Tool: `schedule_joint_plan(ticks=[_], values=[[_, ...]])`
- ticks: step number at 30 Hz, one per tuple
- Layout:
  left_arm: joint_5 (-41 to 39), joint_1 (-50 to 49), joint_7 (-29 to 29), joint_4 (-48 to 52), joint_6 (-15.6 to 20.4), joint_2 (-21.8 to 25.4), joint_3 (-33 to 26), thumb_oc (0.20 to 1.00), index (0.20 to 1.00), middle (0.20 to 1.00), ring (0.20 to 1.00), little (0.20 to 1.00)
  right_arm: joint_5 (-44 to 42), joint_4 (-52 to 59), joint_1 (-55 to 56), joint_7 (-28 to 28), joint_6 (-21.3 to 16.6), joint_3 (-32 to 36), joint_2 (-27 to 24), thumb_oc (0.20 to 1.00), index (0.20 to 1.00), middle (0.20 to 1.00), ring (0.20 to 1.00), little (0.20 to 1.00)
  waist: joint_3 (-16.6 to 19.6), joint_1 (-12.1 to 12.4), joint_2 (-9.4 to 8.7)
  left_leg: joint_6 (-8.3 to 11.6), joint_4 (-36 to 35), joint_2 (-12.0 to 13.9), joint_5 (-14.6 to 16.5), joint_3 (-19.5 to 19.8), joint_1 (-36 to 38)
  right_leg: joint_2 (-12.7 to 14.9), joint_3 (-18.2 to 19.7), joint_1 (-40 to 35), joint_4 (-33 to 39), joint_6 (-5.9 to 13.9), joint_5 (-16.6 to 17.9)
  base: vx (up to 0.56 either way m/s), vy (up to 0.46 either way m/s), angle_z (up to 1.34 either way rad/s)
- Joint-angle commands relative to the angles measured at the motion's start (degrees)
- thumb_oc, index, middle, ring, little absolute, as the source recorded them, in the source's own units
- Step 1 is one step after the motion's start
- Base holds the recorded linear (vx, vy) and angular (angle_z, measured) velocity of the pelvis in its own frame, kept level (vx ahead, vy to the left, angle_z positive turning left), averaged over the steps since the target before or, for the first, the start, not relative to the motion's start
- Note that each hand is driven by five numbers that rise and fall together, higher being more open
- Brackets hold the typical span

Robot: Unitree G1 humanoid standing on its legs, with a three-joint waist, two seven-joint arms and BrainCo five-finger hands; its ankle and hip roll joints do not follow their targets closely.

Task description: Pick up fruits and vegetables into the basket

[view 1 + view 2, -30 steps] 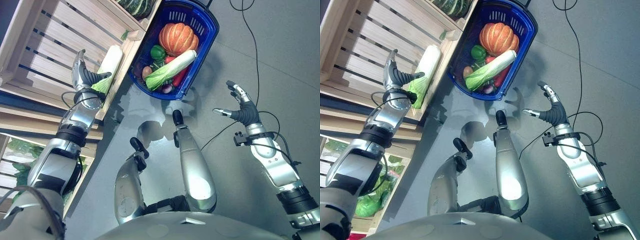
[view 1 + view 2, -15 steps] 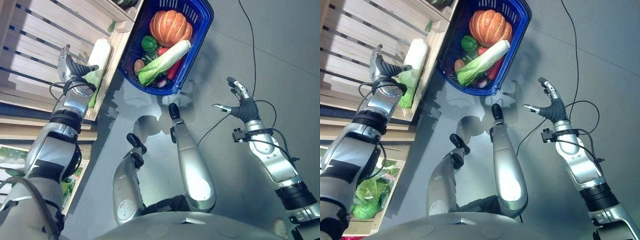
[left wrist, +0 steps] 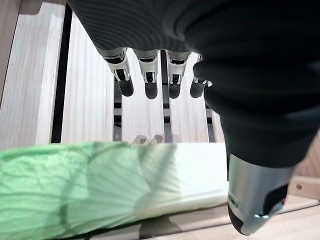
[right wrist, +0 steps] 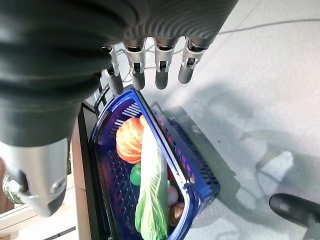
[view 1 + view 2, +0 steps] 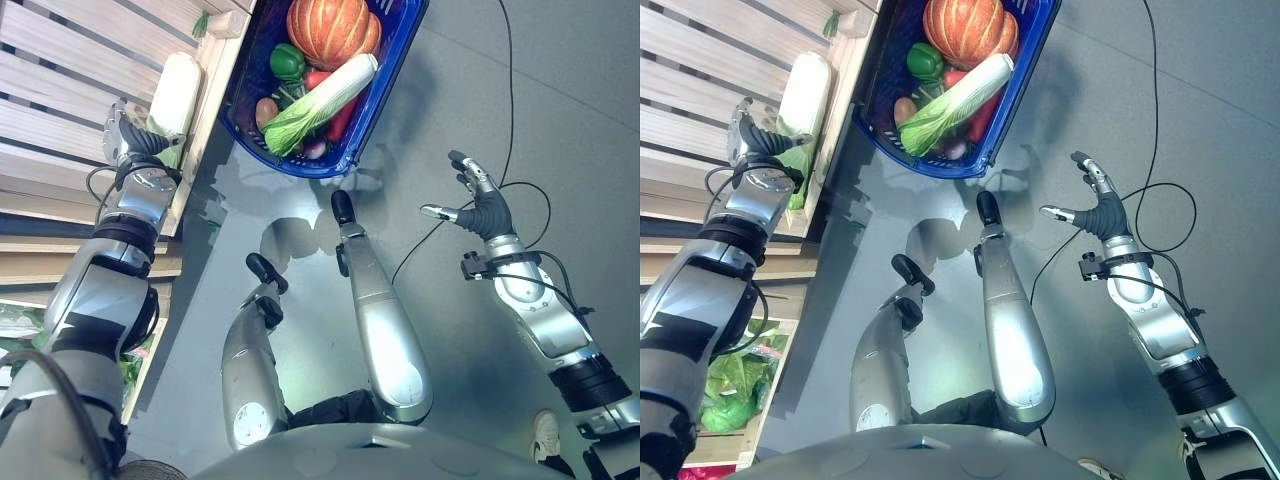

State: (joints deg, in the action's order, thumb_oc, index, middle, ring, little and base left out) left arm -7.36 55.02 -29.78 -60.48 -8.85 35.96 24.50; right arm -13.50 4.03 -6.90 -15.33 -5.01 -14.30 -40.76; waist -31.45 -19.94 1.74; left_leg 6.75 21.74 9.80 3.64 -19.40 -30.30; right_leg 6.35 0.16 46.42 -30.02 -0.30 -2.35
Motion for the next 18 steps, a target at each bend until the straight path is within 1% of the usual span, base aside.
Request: schedule_joint_plan(ticks=[1, 4, 7, 13, 18], values=[[-1.0, -2.1, -0.3, -2.3, 0.0, 2.5, -1.6, 1.0, 1.0, 1.0, 1.0, 1.0, -1.2, -0.3, 0.9, -1.8, -1.9, 0.7, 0.2, 1.0, 1.0, 1.0, 1.0, 1.0, 1.7, -1.3, -1.04, -1.66, 6.8, 0.2, 4.6, 0.3, -5.9, -1.1, 0.5, 1.1, -2.1, 3.5, -5.5, 0.0, 0.0, 0.0], [-1.5, -2.3, 0.6, -3.3, 0.6, 2.2, -1.6, 1.0, 1.0, 1.0, 1.0, 1.0, -1.5, -0.8, 0.6, -2.1, -2.1, 0.6, 0.2, 1.0, 1.0, 1.0, 1.0, 1.0, 1.7, -1.3, -1.06, -1.62, 6.9, 0.2, 4.7, 0.4, -6.6, -1.2, 0.5, 1.9, -2.4, 3.5, -5.5, 0.0, 0.0, 0.0], [-2.9, -2.5, 2.4, -3.6, 2.2, 1.5, -1.8, 1.0, 1.0, 1.0, 1.0, 1.0, -1.6, -1.2, 0.4, -2.6, -2.3, 0.4, 0.4, 1.0, 1.0, 1.0, 1.0, 1.0, 1.7, -1.1, -1.24, -1.62, 7.0, 0.1, 4.8, 0.7, -7.4, -1.4, 0.5, 2.8, -2.5, 3.44, -5.2, 0.0, 0.0, 0.0], [-2.3, -2.7, 1.9, -3.9, 2.6, 0.9, -1.7, 1.0, 1.0, 1.0, 1.0, 1.0, -2.1, -1.9, -0.1, -2.8, -2.4, 0.2, 0.4, 1.0, 1.0, 1.0, 1.0, 1.0, 1.7, -1.2, -1.21, -1.47, 7.2, 0.1, 4.9, 0.7, -8.5, -1.5, 0.6, 4.0, -2.4, 3.38, -4.8, 0.0, 0.0, 0.0], [-2.9, -1.1, 0.5, -5.5, 1.7, 1.0, -1.7, 1.0, 1.0, 1.0, 1.0, 1.0, -2.5, -3.0, -0.8, -3.1, -2.9, -0.1, 0.6, 1.0, 1.0, 1.0, 1.0, 1.0, 1.7, -1.4, -1.34, -1.32, 7.3, 0.1, 4.8, 0.9, -9.4, -1.6, 0.8, 4.9, -2.2, 3.3, -4.4, 0.0, 0.0, 0.0]])
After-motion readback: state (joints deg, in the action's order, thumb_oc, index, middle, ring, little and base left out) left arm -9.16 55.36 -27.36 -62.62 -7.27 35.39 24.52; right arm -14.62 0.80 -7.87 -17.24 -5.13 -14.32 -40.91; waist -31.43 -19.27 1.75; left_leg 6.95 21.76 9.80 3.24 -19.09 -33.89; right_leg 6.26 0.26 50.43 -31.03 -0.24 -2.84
